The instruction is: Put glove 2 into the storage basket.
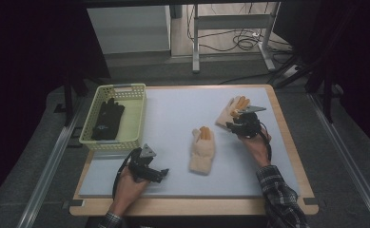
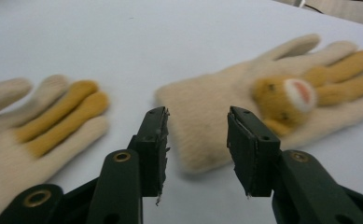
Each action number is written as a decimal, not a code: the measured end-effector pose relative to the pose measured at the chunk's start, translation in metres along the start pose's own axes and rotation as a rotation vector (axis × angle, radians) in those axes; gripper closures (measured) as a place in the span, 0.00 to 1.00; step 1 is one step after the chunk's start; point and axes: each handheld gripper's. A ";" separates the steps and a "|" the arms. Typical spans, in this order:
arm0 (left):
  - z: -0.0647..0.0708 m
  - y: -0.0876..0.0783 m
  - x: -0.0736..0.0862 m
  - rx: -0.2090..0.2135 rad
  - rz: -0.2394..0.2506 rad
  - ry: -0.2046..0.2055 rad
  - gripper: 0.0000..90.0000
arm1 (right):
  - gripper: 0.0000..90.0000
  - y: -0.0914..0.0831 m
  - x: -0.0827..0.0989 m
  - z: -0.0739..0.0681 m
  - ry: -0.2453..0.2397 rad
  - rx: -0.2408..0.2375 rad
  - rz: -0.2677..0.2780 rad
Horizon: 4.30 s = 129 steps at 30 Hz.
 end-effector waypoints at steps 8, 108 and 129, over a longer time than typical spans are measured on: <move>0.000 0.000 0.000 0.001 -0.002 0.002 0.00 | 0.56 0.013 -0.009 0.021 0.024 0.083 -0.006; 0.000 0.000 0.000 -0.001 -0.001 0.003 0.00 | 0.43 -0.034 0.016 -0.108 -0.166 -0.298 0.015; 0.000 0.000 0.000 -0.001 0.000 0.001 0.00 | 0.98 -0.055 0.057 -0.089 -0.154 -0.323 -0.047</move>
Point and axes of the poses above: each handheld gripper's, and its own axes: y roughly forward along the jaws, x roughly out of its underside, z roughly to its right, and after that the axes turned 2 degrees about x, right-handed
